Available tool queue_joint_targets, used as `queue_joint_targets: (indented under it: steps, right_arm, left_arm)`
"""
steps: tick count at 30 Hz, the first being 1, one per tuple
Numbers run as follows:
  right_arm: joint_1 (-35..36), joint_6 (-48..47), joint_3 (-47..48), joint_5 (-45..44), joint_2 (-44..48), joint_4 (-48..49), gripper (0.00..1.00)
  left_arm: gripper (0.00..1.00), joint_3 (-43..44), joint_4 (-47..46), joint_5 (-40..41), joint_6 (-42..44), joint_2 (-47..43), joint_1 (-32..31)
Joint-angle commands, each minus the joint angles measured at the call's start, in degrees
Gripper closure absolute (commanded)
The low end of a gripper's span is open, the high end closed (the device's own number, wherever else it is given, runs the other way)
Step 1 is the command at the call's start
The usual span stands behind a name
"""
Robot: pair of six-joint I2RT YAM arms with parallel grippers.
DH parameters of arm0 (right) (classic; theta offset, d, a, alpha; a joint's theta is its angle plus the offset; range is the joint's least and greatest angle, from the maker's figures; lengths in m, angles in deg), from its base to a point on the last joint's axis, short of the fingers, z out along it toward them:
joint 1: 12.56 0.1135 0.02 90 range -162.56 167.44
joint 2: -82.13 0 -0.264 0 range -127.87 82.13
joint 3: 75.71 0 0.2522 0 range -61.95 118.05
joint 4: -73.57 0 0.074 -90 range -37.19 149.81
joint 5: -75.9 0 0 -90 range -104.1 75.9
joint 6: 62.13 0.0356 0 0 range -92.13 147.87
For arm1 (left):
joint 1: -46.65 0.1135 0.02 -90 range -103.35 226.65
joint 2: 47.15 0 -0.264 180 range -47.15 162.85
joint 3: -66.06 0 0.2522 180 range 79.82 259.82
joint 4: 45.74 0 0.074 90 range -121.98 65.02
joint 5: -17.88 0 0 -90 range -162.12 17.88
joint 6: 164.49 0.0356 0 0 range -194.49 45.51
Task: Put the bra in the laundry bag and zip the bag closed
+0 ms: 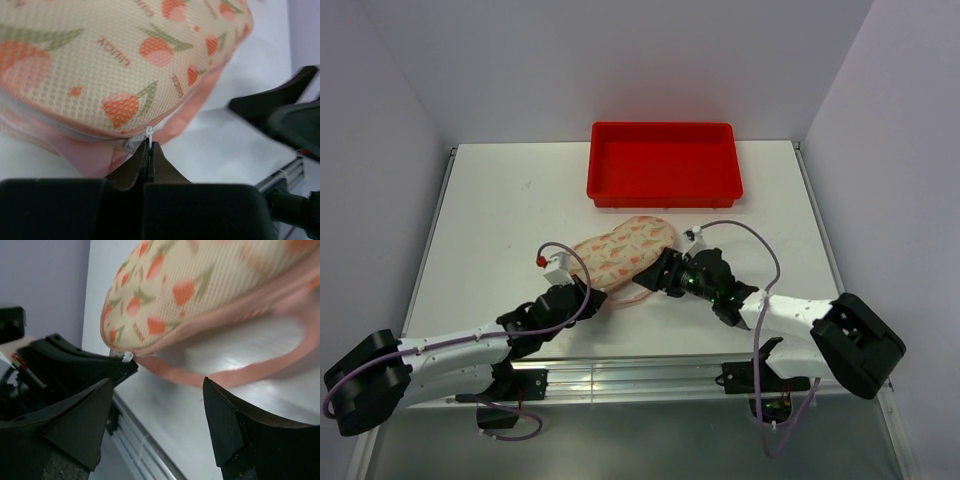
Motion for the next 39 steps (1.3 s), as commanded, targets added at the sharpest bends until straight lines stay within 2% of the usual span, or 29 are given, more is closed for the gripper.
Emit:
queue_joint_targets:
  steps: [1,7,12,16,19,21,23,26,29,31,32,34,35,37,39]
  right_arm:
    - [3.4,5.7,1.1,-0.2,-5.3,7.7,0.21]
    - [4.4,12.4,3.2,1.7,-16.0,19.5,0.25]
    - [4.6,14.4,6.6,1.0,-21.7,22.5,0.38]
    - [5.2,15.4,8.5,1.0,-24.6,24.1,0.39]
    - [5.3,15.8,9.1,1.1,-26.5,25.1,0.51]
    - [5.3,15.8,9.3,1.4,-27.2,25.5,0.54]
    - [5.2,15.6,9.2,2.0,-27.2,25.7,0.5]
    - [5.4,14.2,7.6,1.7,-25.2,26.1,0.31]
    - [5.5,13.4,7.3,2.3,-24.7,25.6,0.26]
    - [5.4,13.5,8.0,2.4,-25.6,25.6,0.28]
    - [5.4,13.4,8.5,2.8,-25.9,25.6,0.34]
    - [5.4,13.5,10.2,3.2,-27.0,25.7,0.4]
    - [5.5,13.5,10.6,3.8,-27.2,25.8,0.52]
    - [5.8,13.1,10.4,4.4,-26.0,26.5,0.54]
    - [6.5,11.9,9.5,3.8,-24.6,25.6,0.48]
  left_arm:
    - [1.0,3.9,-9.0,-2.9,1.8,1.8,-0.8]
    - [1.0,3.5,-10.5,-4.8,1.3,3.0,-1.4]
    - [1.0,1.3,-10.9,-5.3,0.5,2.4,-1.5]
    - [1.0,0.8,-10.4,-5.4,0.6,2.0,-1.5]
    - [1.0,0.9,-10.3,-5.7,0.9,2.2,-1.5]
    - [1.0,0.9,-10.1,-5.5,0.9,2.3,-1.5]
    - [1.0,0.9,-9.8,-5.4,1.0,2.4,-1.5]
    - [1.0,0.8,-9.3,-5.3,0.9,1.9,-1.5]
    - [1.0,0.8,-9.0,-5.1,1.0,1.6,-1.5]
    - [1.0,1.4,-8.6,-5.1,1.3,1.6,-1.5]
    - [1.0,1.5,-8.6,-5.1,1.4,1.7,-1.5]
    - [1.0,1.8,-8.4,-5.3,1.7,1.8,-1.5]
    - [1.0,1.9,-8.3,-5.2,1.7,1.8,-1.5]
    - [1.0,1.6,-7.4,-4.8,1.3,1.5,-1.5]
    - [1.0,1.2,-7.1,-3.8,1.0,0.4,-1.5]
